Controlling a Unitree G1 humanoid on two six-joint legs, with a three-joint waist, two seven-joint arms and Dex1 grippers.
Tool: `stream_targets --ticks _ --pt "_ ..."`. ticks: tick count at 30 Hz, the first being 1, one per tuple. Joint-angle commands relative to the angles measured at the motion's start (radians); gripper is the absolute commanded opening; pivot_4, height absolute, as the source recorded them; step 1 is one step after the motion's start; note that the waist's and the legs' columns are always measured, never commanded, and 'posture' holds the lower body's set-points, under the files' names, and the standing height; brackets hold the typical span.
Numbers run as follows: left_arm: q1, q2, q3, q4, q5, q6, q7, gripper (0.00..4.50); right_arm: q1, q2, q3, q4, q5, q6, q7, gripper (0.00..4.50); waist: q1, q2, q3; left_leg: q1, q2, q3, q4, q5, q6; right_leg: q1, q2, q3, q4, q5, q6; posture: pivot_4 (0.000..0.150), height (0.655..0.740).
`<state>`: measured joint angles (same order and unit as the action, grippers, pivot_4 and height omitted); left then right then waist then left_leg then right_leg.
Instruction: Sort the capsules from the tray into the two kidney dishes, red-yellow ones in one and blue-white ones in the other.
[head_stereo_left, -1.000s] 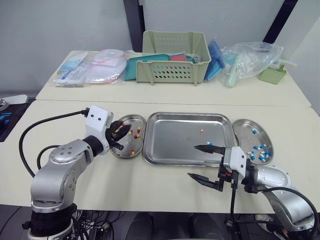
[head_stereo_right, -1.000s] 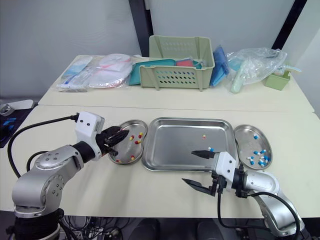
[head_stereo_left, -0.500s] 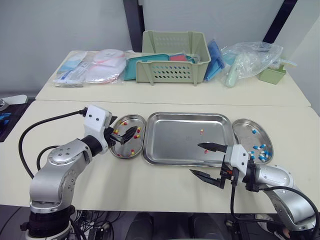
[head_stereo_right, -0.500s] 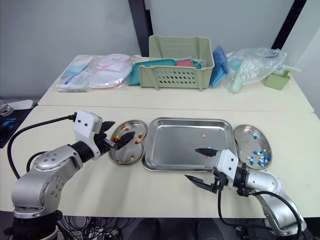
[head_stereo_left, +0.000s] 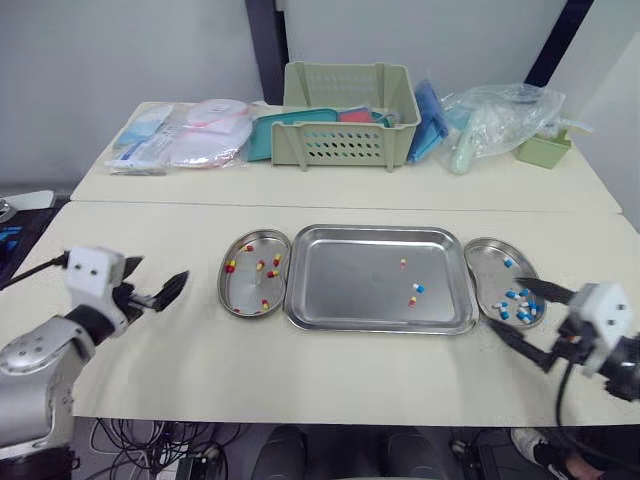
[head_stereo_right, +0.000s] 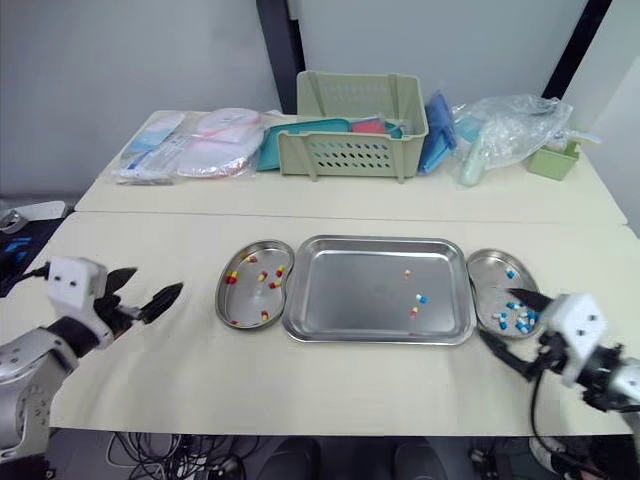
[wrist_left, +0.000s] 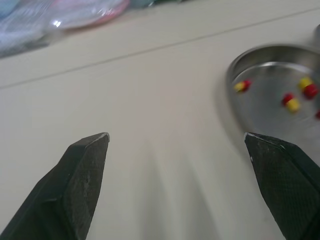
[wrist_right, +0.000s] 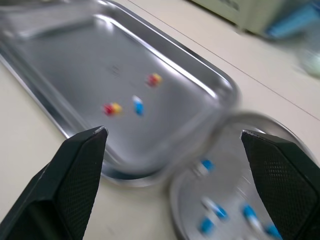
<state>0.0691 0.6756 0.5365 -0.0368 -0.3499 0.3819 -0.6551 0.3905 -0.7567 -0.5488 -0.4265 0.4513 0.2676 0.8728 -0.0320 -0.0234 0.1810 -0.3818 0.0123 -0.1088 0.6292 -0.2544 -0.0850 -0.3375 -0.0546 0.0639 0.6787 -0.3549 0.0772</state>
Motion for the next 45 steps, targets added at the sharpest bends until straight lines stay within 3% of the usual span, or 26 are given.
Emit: stream_targets --ticks 1,10,21,31,45 --pt "0.065 0.017 0.113 0.107 -0.019 -0.085 -0.031 4.48 0.038 0.008 -0.124 0.088 0.005 -0.011 -0.003 4.5 -0.002 0.0 0.0 0.0 0.0 0.0 0.0 0.0 0.0 0.0 0.0 0.0 0.0 0.0 0.0 0.15 0.74" --pt "0.249 -0.021 0.165 0.154 -0.042 -0.18 -0.084 4.48 0.088 0.044 -0.185 0.288 -0.046 -0.114 -0.012 4.5 0.0 0.0 0.0 0.0 0.0 0.001 0.0 0.0 0.0 0.0 0.0 0.001 0.0 0.0 0.0 0.15 0.74" --pt "0.277 -0.019 0.149 0.129 -0.059 -0.188 -0.076 4.48 0.076 0.024 -0.176 0.348 -0.062 -0.164 0.0 4.5 -0.001 0.0 -0.001 0.001 0.0 0.001 0.0 0.0 0.0 0.001 0.0 0.001 0.001 0.0 0.0 0.15 0.74" --pt "0.275 -0.03 0.117 0.078 -0.069 -0.144 -0.076 4.48 0.141 0.037 -0.146 0.205 -0.043 -0.167 0.056 4.5 0.0 0.001 -0.001 0.001 0.001 0.001 0.0 0.0 0.0 0.001 0.0 0.001 0.001 0.0 0.0 0.15 0.74" --pt "0.4 -0.034 0.08 -0.126 -0.087 -0.127 -0.161 4.48 0.121 0.032 0.09 -0.099 -0.018 -0.024 0.049 4.5 0.0 0.0 -0.002 0.001 0.001 0.001 0.0 0.0 0.0 0.001 0.0 0.001 0.001 0.0 0.0 0.15 0.74"
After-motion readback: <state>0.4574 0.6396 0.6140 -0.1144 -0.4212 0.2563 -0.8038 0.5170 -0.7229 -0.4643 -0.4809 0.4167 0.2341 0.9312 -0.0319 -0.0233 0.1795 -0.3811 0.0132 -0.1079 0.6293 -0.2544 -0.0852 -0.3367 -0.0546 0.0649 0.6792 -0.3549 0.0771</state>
